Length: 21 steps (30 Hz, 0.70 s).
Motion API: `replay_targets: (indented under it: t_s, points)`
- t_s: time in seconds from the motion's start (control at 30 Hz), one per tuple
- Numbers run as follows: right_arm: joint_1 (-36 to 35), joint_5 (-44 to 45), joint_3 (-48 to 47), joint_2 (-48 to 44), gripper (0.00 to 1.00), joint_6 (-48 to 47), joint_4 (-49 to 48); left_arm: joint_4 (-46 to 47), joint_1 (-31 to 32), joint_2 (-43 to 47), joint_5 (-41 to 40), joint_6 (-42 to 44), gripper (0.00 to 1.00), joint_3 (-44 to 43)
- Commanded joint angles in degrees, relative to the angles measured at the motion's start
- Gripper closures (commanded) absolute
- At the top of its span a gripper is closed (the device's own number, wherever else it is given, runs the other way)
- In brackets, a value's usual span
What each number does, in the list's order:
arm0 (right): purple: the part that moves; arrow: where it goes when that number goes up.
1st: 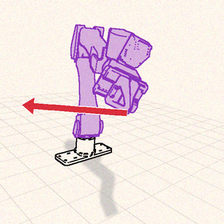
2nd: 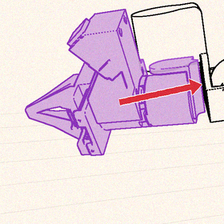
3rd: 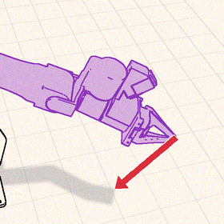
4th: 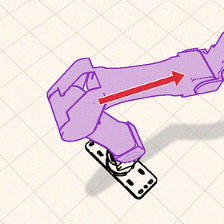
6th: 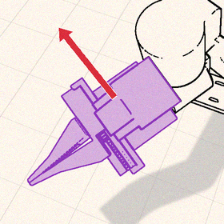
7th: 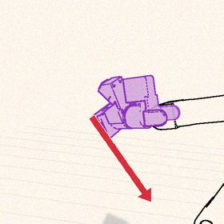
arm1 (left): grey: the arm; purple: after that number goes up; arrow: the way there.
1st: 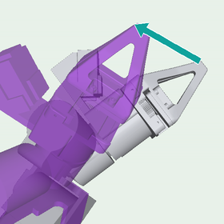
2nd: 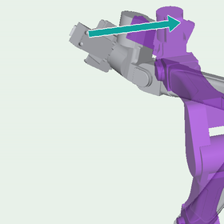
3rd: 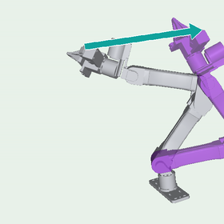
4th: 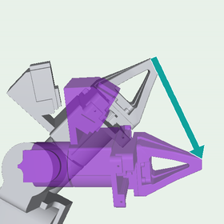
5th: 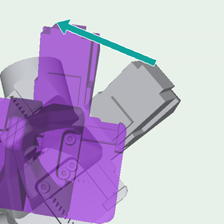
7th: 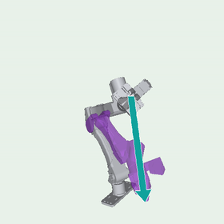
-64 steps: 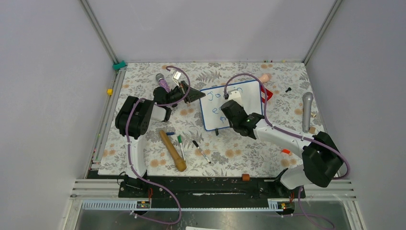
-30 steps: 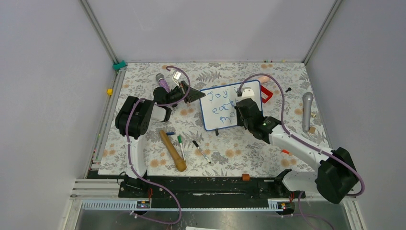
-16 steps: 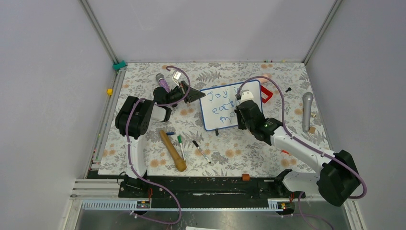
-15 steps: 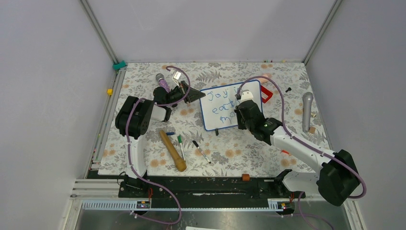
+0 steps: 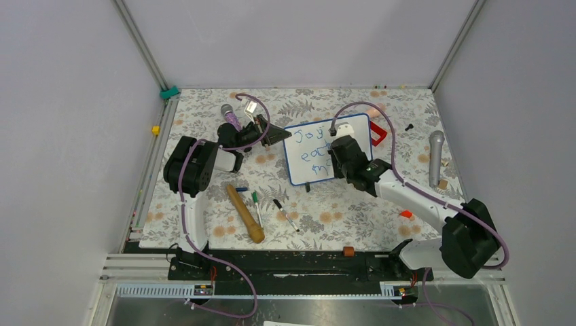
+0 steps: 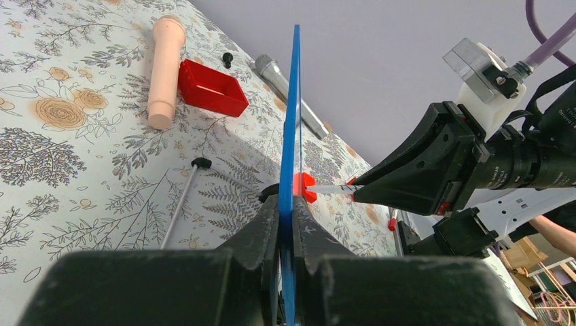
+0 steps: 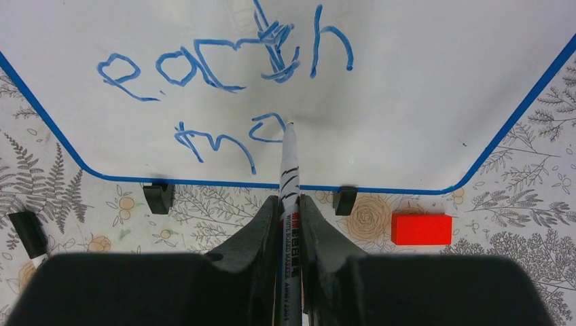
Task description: Write a sentence on the whiteboard
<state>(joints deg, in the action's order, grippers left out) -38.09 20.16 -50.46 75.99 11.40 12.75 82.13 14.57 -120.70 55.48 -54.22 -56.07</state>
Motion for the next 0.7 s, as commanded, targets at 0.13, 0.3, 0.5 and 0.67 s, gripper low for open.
replay_targets:
  t_s: [0.13,0.3,0.5,0.67]
  points:
    - [0.21,3.77,-3.65,2.65,1.0,0.42,-0.2,2.4,0.77,0.65,2.73,5.17,1.0,0.61]
    - [0.78,4.1,-3.66,3.79,1.0,0.61,-0.26,2.35,0.7,0.64,2.66,5.17,1.0,0.55]
    - [1.57,2.08,-4.07,5.96,1.0,1.26,-0.31,2.41,0.73,0.69,2.7,5.17,1.0,0.63]
    - [1.53,0.49,-1.81,4.71,1.0,2.27,-0.25,2.36,0.78,0.62,2.71,5.17,1.0,0.61]
